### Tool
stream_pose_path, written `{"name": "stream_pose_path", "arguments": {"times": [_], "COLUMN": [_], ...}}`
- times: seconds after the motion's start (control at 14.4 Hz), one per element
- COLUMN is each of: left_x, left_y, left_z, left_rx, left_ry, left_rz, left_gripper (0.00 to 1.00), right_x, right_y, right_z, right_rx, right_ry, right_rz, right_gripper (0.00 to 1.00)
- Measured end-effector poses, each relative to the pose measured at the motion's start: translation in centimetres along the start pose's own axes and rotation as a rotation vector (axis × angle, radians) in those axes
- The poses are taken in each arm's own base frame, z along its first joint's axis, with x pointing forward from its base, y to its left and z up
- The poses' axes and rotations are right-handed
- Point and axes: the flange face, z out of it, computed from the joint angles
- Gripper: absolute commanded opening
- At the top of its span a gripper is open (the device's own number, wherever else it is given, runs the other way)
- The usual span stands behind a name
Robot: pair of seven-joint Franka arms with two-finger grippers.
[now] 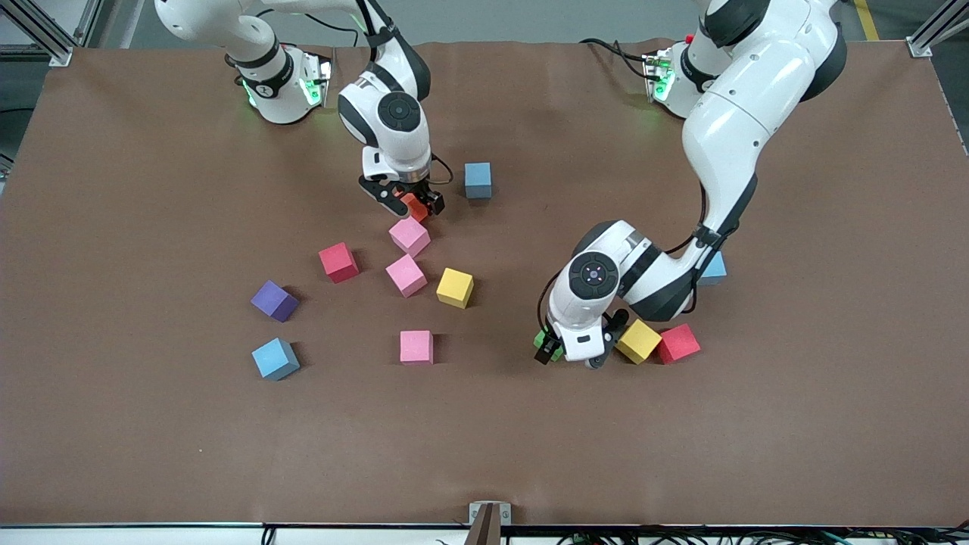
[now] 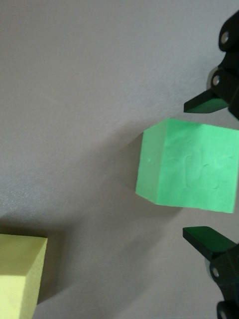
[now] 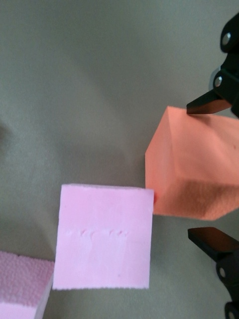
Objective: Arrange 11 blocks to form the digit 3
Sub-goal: 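Carry the orange cube toward the blue cube while the left gripper lifts green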
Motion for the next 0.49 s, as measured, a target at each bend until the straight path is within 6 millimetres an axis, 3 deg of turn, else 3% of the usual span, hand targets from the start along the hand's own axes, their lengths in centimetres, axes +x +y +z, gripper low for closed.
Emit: {"name": "stream_pose_path", "arguments": {"times": [0.14, 0.28, 0.35, 0.49], "left_x": [0.3, 0.1, -0.1, -0.1], "left_y": [-0.1, -0.2, -0.2, -0.1], "left_z": [0.7, 1.3, 1.5, 1.2], "left_rx": [0.007, 0.013, 0.015, 0.01], "left_ry": [0.02, 0.034, 0.034, 0.032], "left_rz": [0.0, 0.006, 0.008, 0.001], "left_gripper": [0.81, 0.49, 0.4, 0.32], "right_x": [0.2, 0.5, 0.5, 0.5], "right_y": [0.0, 0.0, 0.0, -0.1], "right_z": [-0.1, -0.4, -0.5, -0.6], "right_rx": [-0.008, -0.018, -0.021, -0.019], "right_ry": [-0.001, -0.002, -0.002, -0.002], "right_rz": [-0.004, -0.006, -0.006, -0.007], "right_gripper": [1.0, 1.0, 1.0, 1.0]}}
